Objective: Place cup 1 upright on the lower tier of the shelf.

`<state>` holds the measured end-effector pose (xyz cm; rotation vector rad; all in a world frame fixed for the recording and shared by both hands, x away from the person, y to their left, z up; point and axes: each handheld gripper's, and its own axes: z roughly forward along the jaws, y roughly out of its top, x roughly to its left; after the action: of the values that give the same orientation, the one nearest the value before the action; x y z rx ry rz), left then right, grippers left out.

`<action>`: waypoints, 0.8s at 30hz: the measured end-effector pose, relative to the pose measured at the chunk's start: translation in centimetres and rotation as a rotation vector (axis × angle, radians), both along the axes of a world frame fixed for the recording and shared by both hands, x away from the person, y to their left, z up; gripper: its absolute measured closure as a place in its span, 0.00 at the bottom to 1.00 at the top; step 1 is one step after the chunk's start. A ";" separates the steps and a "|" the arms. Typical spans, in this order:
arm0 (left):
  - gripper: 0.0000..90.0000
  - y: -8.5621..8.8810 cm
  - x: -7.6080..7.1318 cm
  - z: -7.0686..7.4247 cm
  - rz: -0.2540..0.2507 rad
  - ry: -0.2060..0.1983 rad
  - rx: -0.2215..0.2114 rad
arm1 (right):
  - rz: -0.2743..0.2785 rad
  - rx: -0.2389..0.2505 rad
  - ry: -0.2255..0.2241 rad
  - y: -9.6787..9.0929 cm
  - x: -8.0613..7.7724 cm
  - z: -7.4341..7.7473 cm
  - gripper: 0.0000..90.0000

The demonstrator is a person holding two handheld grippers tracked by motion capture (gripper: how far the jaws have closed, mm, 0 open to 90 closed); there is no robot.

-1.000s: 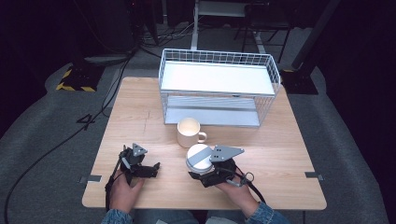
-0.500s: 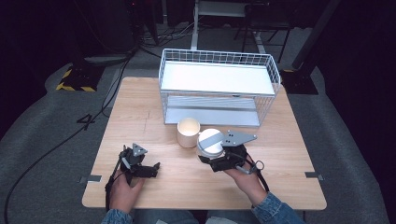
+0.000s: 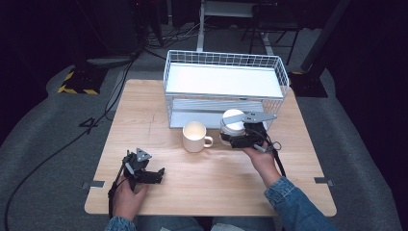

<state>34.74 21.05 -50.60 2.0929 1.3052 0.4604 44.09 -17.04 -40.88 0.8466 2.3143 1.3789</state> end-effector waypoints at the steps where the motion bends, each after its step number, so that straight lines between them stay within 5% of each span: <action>1: 0.01 0.0 0.0 0.0 0.000 0.000 0.000 | 0.000 0.000 0.000 0.0 0.0 0.0 0.21; 24: 0.01 0.0 0.1 0.0 0.000 -0.001 -0.001 | -0.198 -0.062 0.011 -1.4 6.8 -3.4 0.21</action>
<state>34.83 21.05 -50.62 2.0913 1.3046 0.4603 50.86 -18.41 -44.30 1.0355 2.2008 1.2161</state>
